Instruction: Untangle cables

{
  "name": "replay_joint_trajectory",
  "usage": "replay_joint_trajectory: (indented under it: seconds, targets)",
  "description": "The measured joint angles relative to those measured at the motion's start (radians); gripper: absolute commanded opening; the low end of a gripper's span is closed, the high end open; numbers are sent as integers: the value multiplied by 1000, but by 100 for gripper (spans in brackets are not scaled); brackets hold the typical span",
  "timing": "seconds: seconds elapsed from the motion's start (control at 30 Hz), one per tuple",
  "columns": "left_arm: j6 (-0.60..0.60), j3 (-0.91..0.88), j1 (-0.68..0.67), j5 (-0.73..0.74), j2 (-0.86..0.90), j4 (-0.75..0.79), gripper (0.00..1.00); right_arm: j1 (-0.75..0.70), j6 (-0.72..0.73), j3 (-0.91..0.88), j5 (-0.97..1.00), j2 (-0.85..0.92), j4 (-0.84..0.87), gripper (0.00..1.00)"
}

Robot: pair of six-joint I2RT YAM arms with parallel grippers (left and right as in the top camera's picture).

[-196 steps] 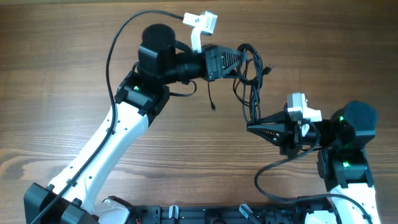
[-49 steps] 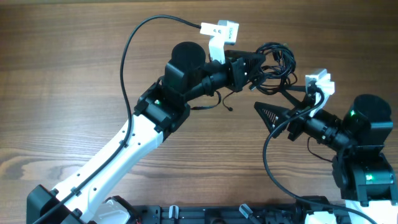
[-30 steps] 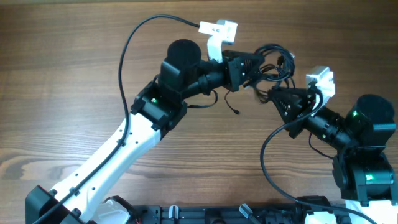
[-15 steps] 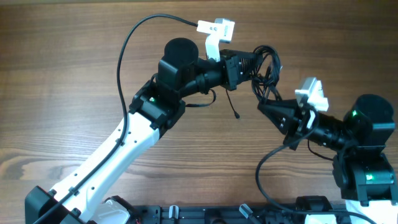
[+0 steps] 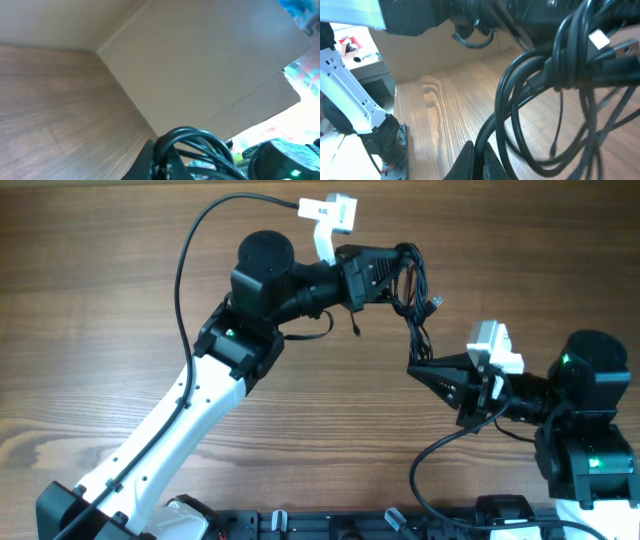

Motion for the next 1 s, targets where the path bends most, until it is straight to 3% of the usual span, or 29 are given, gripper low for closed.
replay_joint_trajectory:
  seconds: [0.57,1.0]
  targets:
    - [-25,-5,21,36,0,193,4,-1,-3,15,100,3,-130,4]
    - [-32,-6,39,-3,0,222,4,0,2,20,89,110,-136,4]
